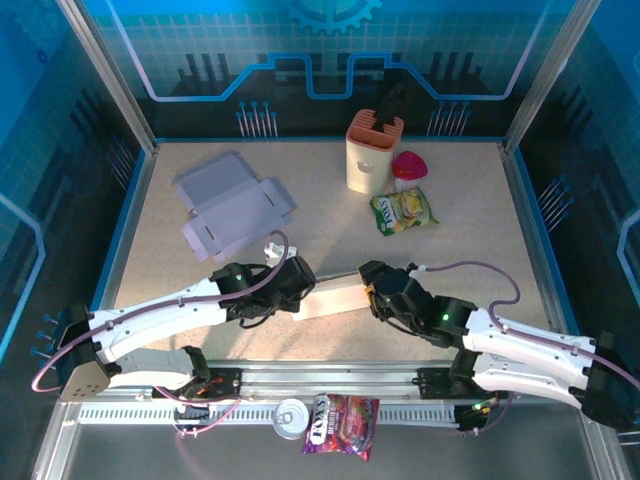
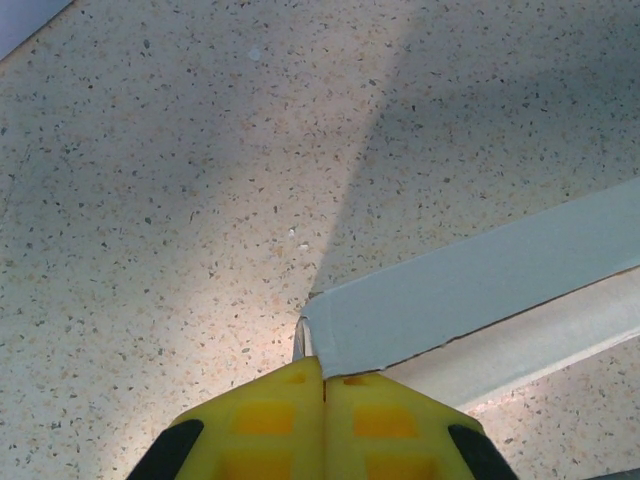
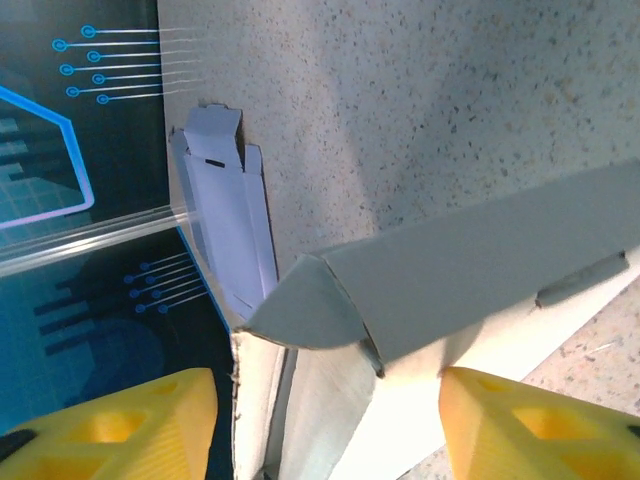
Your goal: Fold the paper box
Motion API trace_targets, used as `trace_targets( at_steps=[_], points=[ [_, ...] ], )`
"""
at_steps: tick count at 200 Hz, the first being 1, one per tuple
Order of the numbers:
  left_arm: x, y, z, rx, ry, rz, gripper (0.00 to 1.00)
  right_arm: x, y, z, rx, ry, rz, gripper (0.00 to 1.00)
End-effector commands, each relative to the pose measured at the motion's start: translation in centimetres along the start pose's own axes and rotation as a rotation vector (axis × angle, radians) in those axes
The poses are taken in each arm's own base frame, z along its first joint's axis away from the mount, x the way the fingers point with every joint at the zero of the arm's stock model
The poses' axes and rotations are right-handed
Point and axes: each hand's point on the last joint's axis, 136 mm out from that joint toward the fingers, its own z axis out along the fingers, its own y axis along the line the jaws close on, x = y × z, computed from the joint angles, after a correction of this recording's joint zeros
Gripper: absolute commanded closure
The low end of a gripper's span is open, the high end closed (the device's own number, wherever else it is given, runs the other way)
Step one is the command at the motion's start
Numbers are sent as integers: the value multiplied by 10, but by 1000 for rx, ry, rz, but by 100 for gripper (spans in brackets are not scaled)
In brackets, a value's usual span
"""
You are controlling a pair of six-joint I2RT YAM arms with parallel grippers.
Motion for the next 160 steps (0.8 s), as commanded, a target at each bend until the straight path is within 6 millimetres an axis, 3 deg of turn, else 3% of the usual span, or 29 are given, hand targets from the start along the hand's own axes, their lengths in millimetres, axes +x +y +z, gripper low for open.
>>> trace_targets(
  at_steps=[1,43,82,121,160],
  points=[
    [16,1,4,-21,65,16,100,-4,-8,5,4,-5,48,45],
    [10,-6,-6,12,34,17,100,-11,-19,5,40,-35,34,57],
    [1,-17,-30,128,-24,-45,68,-11,-28,8,64,-30,32,58],
    [-11,-9,-54,284,-144,-241,55,-11,-30,8,73,-30,23,60],
    [-15,6,-50,347,-188,-425,47,-9,-33,7,84,-24,14,62]
  ],
)
